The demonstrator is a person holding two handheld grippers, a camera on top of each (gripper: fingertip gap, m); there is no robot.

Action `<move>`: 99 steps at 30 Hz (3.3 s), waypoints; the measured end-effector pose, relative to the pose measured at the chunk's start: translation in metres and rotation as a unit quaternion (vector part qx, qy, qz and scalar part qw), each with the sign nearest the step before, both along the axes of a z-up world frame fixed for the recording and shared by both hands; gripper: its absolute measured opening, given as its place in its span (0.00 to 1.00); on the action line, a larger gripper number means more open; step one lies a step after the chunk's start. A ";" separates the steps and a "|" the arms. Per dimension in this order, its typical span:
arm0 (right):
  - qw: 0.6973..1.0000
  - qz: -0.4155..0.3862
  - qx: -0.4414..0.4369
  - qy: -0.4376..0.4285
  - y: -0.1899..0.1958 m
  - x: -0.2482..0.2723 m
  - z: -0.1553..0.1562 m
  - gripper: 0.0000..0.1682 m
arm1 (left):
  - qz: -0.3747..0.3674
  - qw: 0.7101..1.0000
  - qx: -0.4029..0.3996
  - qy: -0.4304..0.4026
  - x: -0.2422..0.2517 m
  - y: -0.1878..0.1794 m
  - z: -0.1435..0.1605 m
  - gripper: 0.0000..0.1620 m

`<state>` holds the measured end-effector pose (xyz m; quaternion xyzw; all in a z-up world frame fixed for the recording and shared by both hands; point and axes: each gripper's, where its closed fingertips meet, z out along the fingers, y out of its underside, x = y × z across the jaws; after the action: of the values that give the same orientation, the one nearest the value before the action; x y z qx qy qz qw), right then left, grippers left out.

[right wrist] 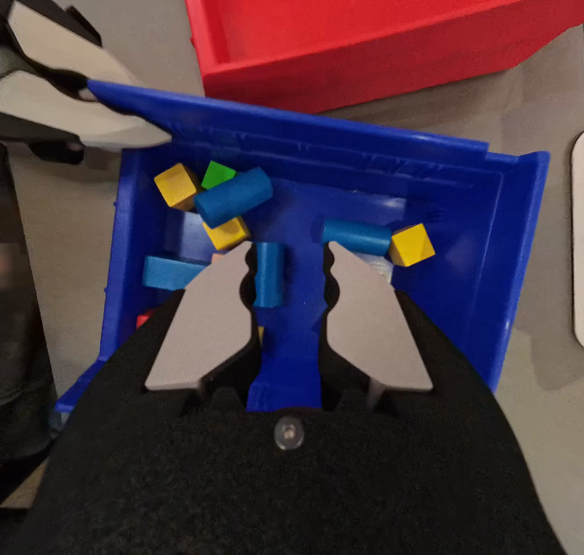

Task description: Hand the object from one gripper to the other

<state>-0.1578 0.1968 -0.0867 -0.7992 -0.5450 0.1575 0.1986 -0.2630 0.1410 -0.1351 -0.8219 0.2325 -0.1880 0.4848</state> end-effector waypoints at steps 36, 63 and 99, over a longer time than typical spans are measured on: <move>0.947 0.247 -0.011 -0.203 -0.068 0.004 -0.051 0.26 | -0.003 1.000 0.000 -0.004 0.002 0.000 0.000 0.02; 0.892 0.368 -0.032 -0.260 -0.124 0.026 -0.077 0.29 | -0.009 1.000 -0.002 -0.014 0.003 0.000 0.000 0.02; 0.783 0.170 -0.086 -0.592 -0.047 0.123 -0.079 0.13 | -0.010 1.000 -0.001 -0.005 0.011 -0.004 0.000 0.02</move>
<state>-0.0344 0.1501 -0.1656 -0.6436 -0.6665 -0.2696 -0.2624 -0.2519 0.1373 -0.1352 -0.8190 0.2385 -0.1971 0.4832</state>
